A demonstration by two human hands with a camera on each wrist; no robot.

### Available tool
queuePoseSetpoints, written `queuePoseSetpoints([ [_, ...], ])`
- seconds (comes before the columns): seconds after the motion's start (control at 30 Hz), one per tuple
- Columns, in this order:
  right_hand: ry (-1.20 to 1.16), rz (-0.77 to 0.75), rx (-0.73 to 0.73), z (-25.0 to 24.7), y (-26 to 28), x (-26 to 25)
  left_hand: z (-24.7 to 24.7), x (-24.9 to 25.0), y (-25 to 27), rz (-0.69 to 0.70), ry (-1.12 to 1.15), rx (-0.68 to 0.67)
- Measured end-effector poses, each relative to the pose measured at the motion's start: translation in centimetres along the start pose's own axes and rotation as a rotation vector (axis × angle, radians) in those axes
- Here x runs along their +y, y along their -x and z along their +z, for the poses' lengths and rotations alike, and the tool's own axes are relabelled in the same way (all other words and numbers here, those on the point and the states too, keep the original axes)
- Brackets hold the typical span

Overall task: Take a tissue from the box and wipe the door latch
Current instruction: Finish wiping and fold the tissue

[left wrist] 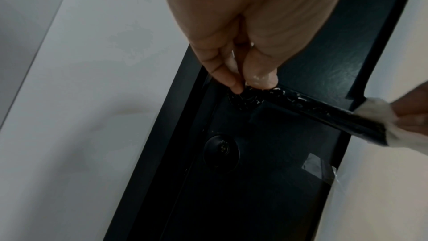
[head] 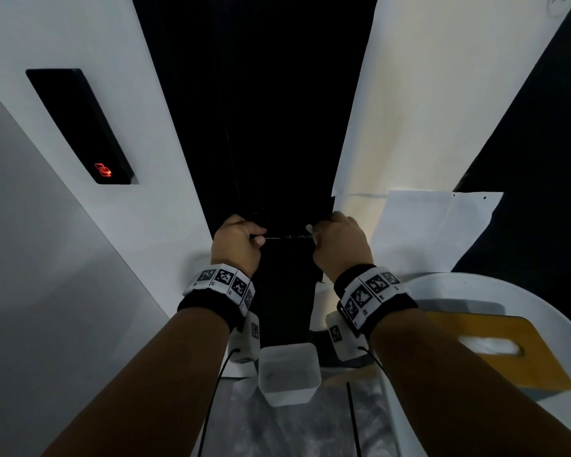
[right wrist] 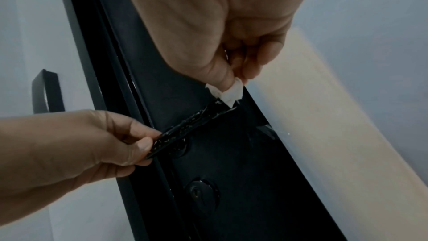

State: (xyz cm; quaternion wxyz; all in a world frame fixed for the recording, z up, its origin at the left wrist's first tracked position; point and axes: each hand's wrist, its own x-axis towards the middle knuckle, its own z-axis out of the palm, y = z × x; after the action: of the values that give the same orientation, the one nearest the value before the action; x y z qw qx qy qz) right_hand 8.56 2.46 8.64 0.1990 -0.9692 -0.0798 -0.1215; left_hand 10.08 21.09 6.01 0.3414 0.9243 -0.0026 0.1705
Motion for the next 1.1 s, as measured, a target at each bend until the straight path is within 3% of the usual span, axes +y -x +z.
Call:
queuePoseSetpoints([
  [0.13, -0.069, 0.141, 0.03, 0.3, 0.4, 0.7, 0.0, 0.2, 0.0, 0.0, -0.03, -0.001],
  [0.47, -0.367, 0.42, -0.171, 0.8, 0.3, 0.9, 0.0, 0.2, 0.0, -0.01, -0.031, -0.004],
  [0.8, -1.067, 0.79, -0.192, 2.6, -0.1, -0.8, -0.4, -0.4, -0.4, 0.039, -0.034, -0.049],
  [0.93, -1.305, 0.815, -0.224, 3.4, -0.2, -1.9, -0.8, -0.8, -0.6, 0.083, -0.018, -0.084],
  [1.1, -1.367, 0.788, -0.301, 4.6, -0.5, -4.2, -1.3, -1.5, -0.7, 0.14, -0.02, -0.115],
])
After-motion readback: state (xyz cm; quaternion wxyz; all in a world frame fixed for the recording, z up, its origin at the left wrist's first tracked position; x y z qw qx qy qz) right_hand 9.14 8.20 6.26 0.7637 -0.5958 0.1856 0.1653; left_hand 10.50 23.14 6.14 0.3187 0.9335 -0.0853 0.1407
